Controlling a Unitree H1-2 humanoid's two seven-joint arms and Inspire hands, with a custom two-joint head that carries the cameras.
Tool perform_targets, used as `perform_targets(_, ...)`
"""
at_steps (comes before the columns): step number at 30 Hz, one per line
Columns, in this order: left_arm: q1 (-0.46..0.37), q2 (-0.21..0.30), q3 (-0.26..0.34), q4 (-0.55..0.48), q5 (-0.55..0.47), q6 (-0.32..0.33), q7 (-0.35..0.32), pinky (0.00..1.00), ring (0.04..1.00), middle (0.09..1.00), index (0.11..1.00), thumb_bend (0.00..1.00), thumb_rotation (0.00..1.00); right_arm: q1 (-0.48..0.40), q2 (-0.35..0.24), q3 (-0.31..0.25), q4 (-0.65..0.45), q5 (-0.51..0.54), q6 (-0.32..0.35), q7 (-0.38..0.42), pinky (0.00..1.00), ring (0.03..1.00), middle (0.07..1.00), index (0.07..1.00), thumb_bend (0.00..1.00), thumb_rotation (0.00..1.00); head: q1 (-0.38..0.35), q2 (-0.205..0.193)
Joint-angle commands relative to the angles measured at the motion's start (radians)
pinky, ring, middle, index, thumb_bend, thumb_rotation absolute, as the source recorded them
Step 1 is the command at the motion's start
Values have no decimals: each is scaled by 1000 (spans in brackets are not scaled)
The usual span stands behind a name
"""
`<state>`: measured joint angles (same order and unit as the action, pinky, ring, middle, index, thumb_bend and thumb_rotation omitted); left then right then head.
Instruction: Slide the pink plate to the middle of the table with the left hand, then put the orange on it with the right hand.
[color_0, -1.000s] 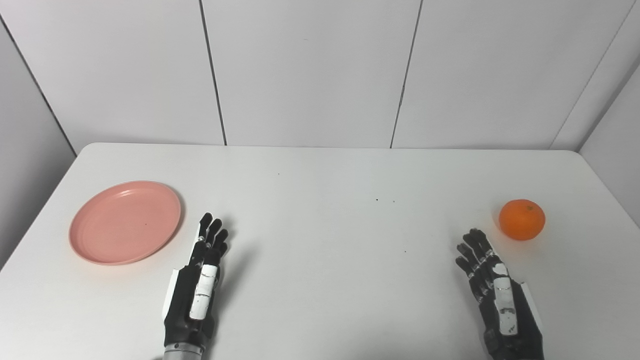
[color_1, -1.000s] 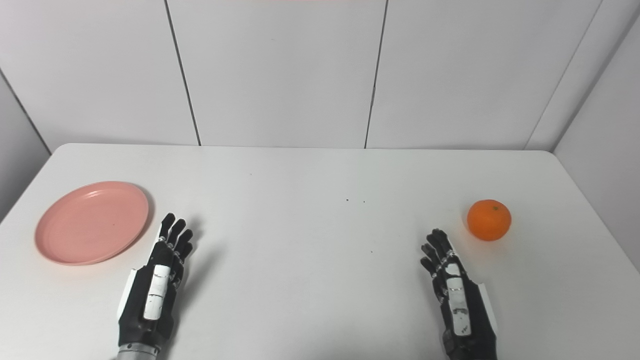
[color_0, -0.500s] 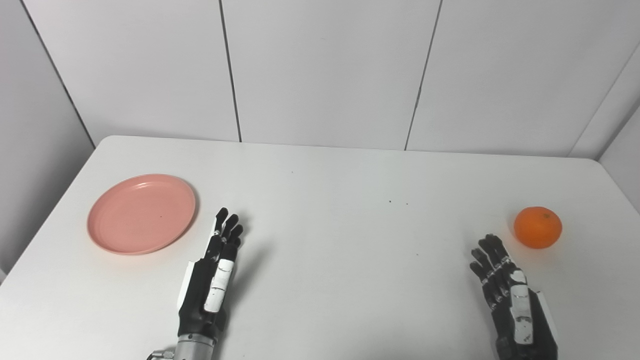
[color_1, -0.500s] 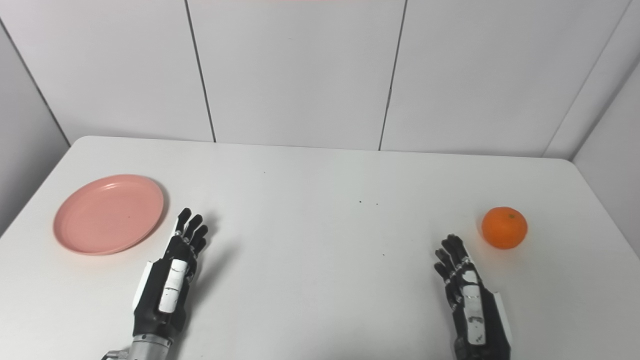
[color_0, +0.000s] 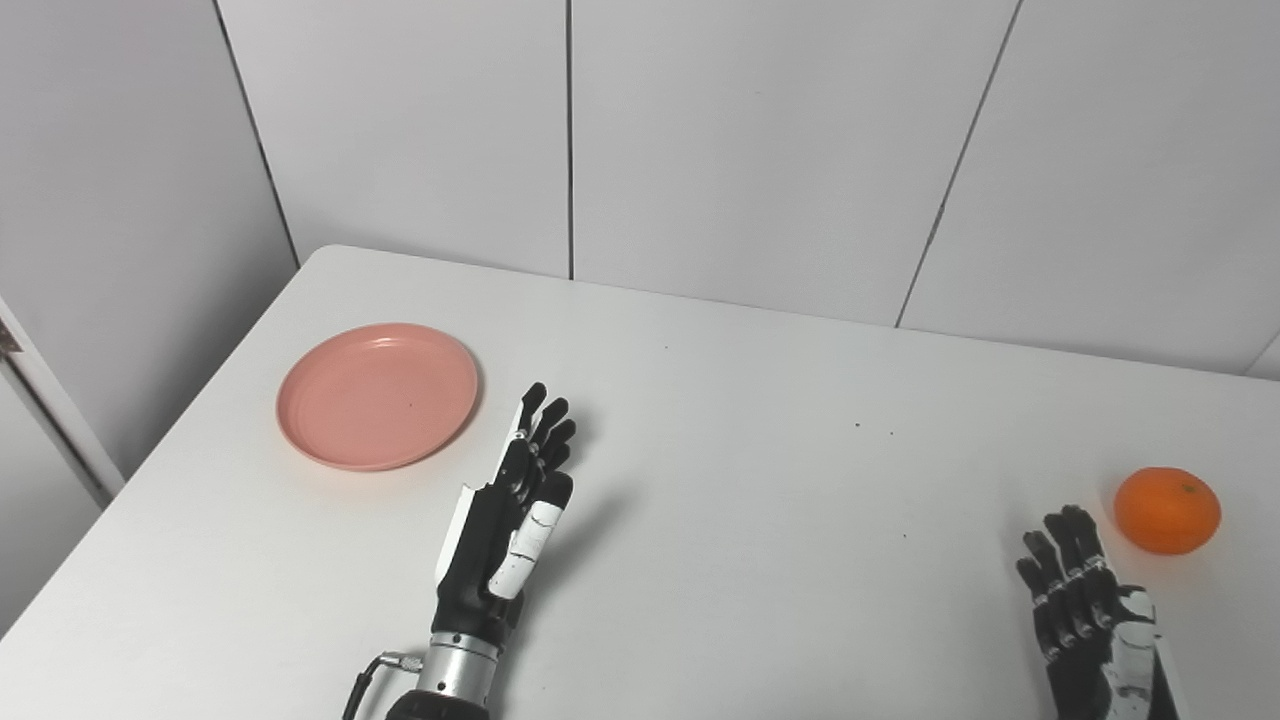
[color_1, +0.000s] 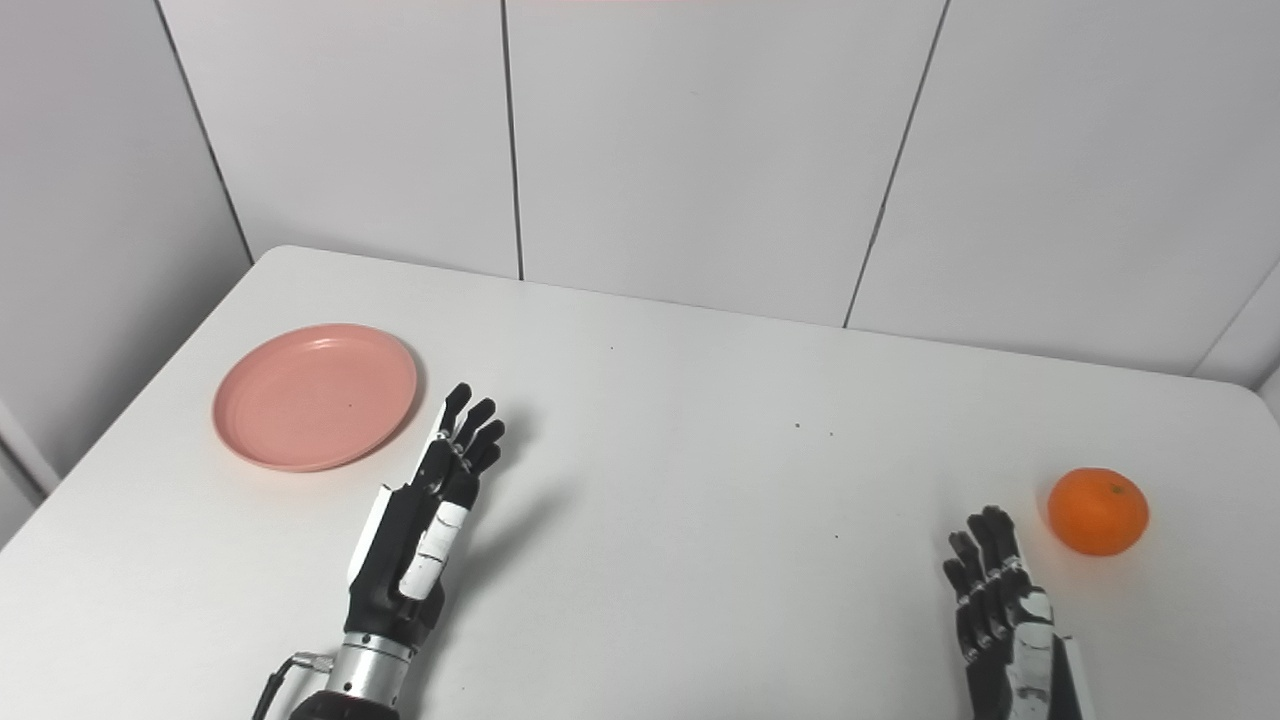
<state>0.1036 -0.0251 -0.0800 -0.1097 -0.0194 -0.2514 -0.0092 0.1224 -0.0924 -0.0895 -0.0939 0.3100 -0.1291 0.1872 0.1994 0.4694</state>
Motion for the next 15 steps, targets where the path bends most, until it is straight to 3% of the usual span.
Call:
perform_targets(1, 61, -41, -9, 135, 17, -45, 19, 940, 944, 964, 1000, 695, 799, 21, -21, -17, 186, 13, -56, 36, 1000, 986, 988, 972, 817, 993, 4, -8)
perform_targets(15, 28, -47, -1, 240, 56, -117, 38, 912, 925, 951, 1000, 730, 798, -7, -24, -20, 259, 25, -86, 55, 1000, 1000, 1000, 997, 802, 1000, 53, -93)
